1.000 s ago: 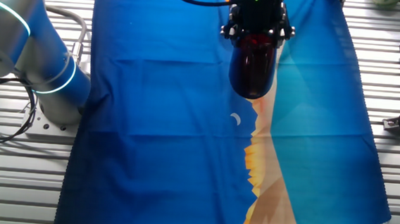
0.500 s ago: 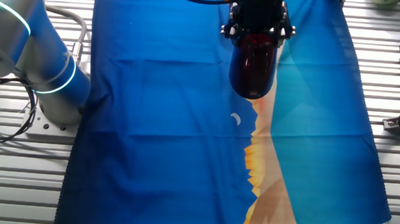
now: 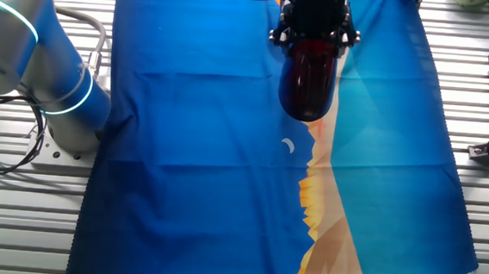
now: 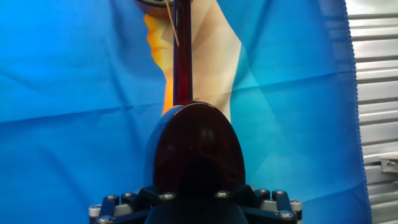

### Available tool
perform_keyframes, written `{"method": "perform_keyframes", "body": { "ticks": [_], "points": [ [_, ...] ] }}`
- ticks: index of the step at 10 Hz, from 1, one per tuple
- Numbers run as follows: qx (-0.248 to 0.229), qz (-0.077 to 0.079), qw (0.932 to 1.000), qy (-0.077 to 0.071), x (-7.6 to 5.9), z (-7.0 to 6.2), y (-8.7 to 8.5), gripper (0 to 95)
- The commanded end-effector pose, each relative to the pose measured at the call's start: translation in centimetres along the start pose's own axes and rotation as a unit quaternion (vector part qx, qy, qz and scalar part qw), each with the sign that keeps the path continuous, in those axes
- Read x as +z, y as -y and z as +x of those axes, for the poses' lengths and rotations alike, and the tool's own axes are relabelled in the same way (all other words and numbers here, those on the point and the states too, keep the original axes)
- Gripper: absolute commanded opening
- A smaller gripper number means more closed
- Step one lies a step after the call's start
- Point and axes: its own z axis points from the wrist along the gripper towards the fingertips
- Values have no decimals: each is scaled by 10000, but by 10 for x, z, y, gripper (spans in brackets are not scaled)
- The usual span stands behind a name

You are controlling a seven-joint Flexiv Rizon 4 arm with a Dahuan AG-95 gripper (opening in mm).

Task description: Water the plant

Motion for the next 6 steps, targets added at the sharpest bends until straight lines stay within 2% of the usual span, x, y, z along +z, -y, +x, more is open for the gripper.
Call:
{"method": "perform_keyframes", "body": {
  "ticks": [1,6],
  "points": [
    [-13,-16,10000,-46,-2,1,-1,0],
    [-33,-63,9998,-162,-4,5,-2,0]
  ]
}}
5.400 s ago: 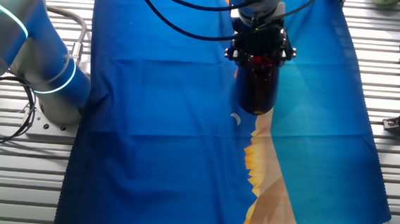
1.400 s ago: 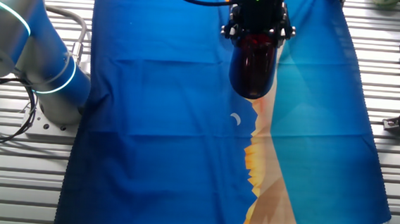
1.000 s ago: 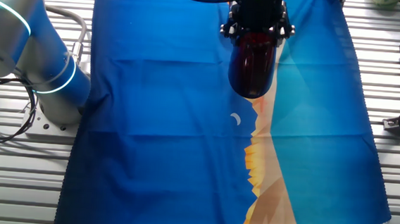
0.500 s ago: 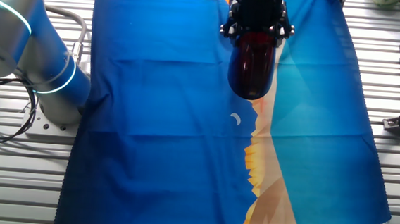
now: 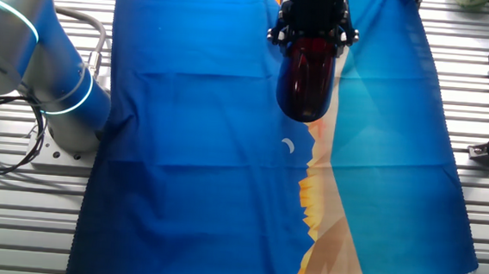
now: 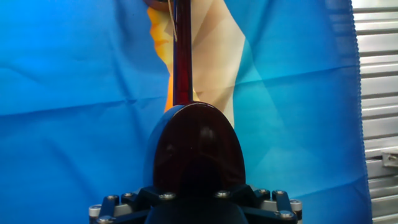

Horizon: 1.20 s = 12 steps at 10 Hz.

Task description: Water the plant

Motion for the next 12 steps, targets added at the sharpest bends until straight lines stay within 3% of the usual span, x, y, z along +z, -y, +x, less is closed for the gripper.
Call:
{"method": "perform_keyframes", "body": {
  "ticks": [1,12],
  "points": [
    [-18,-6,10000,-40,-1,2,0,0],
    [-112,-58,9989,-450,-2,3,-1,0]
  ]
}}
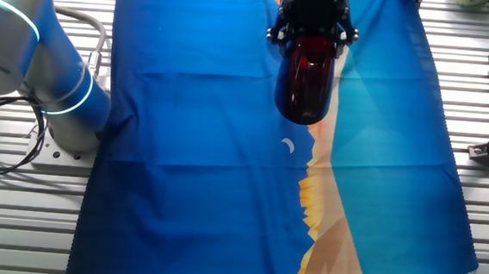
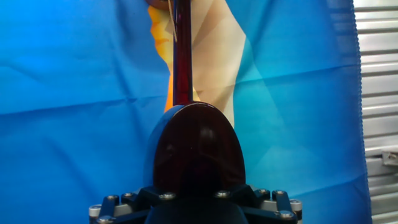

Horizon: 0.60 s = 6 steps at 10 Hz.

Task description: Water the plant

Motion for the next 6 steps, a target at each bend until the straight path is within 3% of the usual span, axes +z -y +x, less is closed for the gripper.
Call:
{"method": "perform_keyframes", "body": {
  "ticks": [1,6],
  "points": [
    [-9,-14,10000,-36,0,0,1,0],
    [-59,-45,9998,-198,-1,0,0,0]
  ]
}}
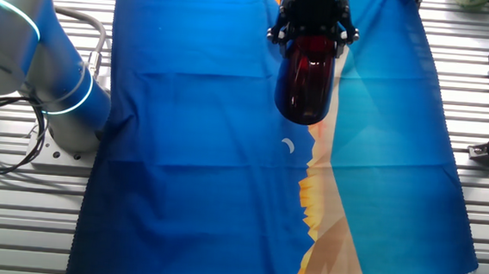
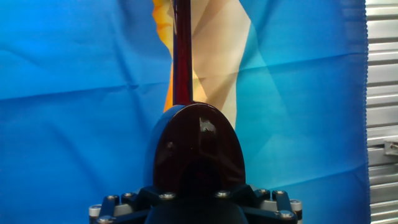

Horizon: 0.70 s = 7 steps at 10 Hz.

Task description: Water the plant

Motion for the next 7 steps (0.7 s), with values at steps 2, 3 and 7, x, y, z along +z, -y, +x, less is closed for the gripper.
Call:
{"method": "perform_keyframes", "body": {
  "ticks": [2,3,7],
  "points": [
    [-15,-25,9999,-115,0,0,1,0],
    [-18,-29,9999,-124,-1,0,1,0],
    [-42,-49,9997,-233,-1,0,1,0]
  ]
}}
